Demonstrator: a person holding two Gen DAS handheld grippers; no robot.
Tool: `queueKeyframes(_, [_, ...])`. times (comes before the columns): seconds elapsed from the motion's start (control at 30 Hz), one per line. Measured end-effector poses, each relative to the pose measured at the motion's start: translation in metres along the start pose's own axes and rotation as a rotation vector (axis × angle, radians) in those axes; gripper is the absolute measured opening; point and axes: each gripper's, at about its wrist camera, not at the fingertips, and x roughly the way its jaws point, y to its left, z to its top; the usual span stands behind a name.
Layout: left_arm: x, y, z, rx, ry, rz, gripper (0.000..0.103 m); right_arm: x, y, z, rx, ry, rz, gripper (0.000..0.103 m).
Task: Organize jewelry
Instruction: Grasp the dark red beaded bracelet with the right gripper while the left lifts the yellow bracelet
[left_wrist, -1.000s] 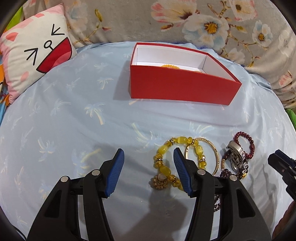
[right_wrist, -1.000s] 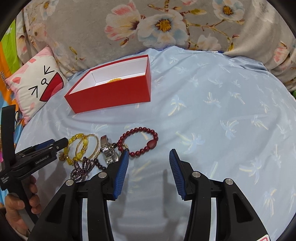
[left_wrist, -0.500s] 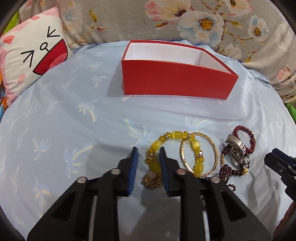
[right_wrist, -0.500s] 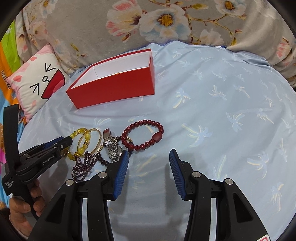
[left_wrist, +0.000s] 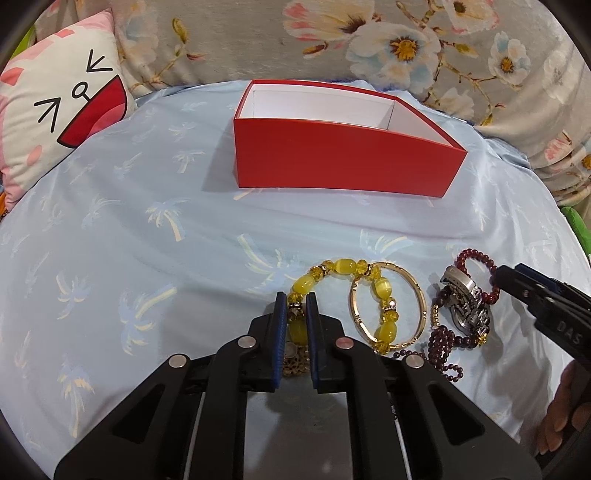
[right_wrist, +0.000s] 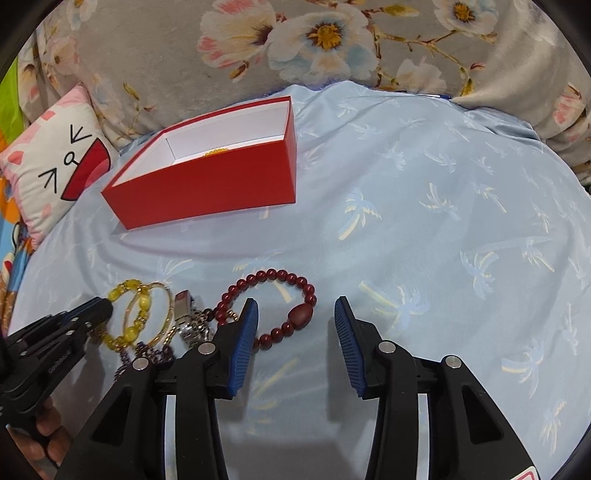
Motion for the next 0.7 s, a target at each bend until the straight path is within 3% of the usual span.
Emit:
queueKeyframes(0.23, [0.000,0.001,0.000,-0.005,-0.001,-0.006,0.010,0.013,-0.001,-0.001,0.000,0.020,-0.011,0.027])
queueKeyframes(0.37, [-0.001,0.001,0.000,-0.009,-0.002,-0.016,0.010,0.013,-0.001,-0.001,0.000,0.021,-0.013,0.014])
queueKeyframes(0.7, [-0.011,-0.005,-0.002,-0.022,-0.003,-0.073,0.009,-0.005,-0.013,-0.002,0.061,0.002,0.032,0.013])
